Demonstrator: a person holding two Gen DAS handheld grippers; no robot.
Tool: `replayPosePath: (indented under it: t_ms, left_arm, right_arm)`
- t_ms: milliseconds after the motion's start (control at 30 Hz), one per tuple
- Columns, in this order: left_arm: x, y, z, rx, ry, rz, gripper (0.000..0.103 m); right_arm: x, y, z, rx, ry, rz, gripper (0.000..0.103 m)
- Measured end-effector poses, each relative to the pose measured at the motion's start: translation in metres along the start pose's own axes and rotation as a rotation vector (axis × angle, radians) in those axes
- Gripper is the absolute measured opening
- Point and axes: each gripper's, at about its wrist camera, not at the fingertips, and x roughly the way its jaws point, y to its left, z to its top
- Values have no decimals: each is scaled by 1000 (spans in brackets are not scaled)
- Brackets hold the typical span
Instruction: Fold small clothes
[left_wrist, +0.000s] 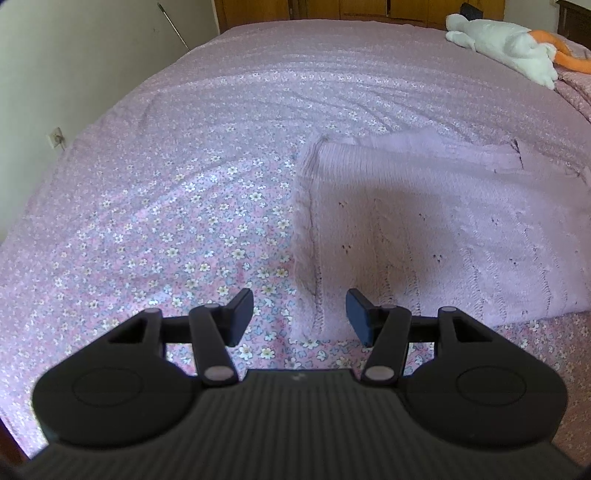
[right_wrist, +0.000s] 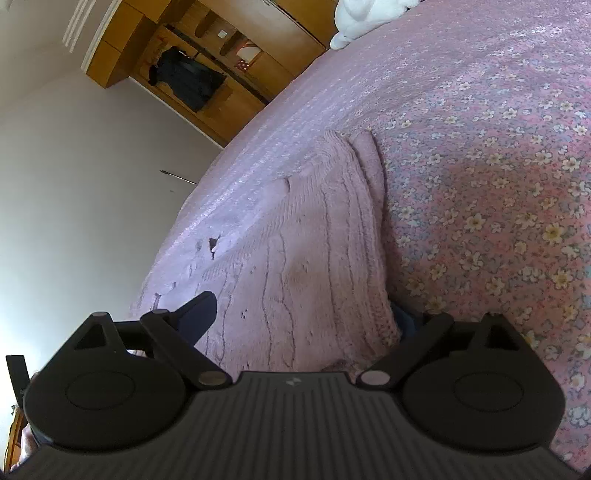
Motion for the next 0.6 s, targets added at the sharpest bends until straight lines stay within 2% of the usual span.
replayPosePath:
  t_ms: [200,367,600]
  left_arm:
    - [2,-1,-1,-5,7,-6,57]
    - [5,-3,-6,-12,19,-23,57]
    - [8,-7,-21,-76,47,-77,57]
  right_arm:
    - [4,6,-3,-16,-14,-40,98]
    - [8,13,-9,-57,-22,-62,102]
    - [8,15,-9,-15,-44,-70,103]
